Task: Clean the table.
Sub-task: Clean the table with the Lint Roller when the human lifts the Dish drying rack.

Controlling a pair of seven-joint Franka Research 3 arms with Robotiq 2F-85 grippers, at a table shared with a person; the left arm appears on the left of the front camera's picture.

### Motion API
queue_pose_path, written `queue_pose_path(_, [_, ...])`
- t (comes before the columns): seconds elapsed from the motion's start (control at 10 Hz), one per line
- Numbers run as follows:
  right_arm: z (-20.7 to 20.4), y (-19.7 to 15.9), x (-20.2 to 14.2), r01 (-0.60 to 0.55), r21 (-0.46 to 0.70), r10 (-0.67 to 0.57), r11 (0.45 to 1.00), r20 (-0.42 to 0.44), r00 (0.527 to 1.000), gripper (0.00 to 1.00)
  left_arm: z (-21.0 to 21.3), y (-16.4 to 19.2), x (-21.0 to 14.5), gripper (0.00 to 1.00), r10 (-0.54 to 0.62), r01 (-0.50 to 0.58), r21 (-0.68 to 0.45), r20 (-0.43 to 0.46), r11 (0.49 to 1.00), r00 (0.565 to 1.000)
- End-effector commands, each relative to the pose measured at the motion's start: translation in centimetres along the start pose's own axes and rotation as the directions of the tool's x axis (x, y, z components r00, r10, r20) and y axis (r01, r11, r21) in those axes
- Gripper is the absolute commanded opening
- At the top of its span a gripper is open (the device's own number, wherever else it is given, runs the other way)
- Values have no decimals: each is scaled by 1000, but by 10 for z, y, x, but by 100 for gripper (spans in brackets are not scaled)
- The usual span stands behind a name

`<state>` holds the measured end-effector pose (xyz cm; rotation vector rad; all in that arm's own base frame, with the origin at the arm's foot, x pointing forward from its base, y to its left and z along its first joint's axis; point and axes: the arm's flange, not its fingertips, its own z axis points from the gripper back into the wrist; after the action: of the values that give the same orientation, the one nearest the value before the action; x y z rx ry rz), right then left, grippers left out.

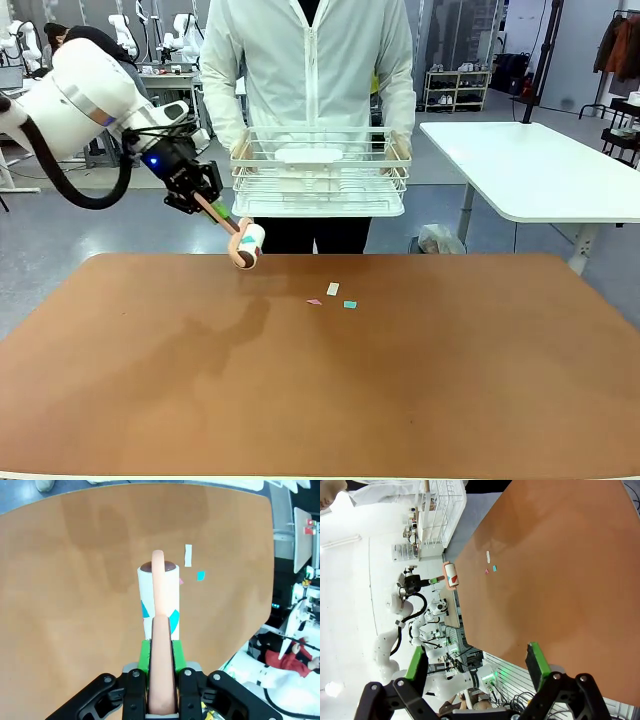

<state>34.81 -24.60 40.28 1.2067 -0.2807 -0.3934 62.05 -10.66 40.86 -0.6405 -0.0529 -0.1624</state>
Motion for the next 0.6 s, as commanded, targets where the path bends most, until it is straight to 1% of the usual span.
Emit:
queue_pose_path(0.0, [-1, 2, -3, -15, 20, 15, 1000, 11, 1000, 100, -9, -12, 12, 21, 27, -27, -75, 7, 997, 1000])
queue_pose_path(0.1, [-1, 2, -3, -15, 20, 15, 1000, 11, 1000, 100, -23, -15, 13, 21, 21, -20, -73, 15, 997, 1000])
queue_pose_path(0.2, [-1, 2, -3, -15, 20, 15, 1000, 11, 1000, 100, -37, -12, 14, 21, 36, -35, -89, 12, 995, 999])
queue_pose_path(0.4, [-1, 2, -3, -15, 20, 15, 1000, 11, 1000, 100, -63, -3, 15, 21, 66, -69, -118, -29, 991, 997])
queue_pose_path(0.5, [-1, 2, -3, -15, 20, 15, 1000, 11, 1000, 100, -73, 2, 16, 21, 75, -76, -98, -15, 992, 997])
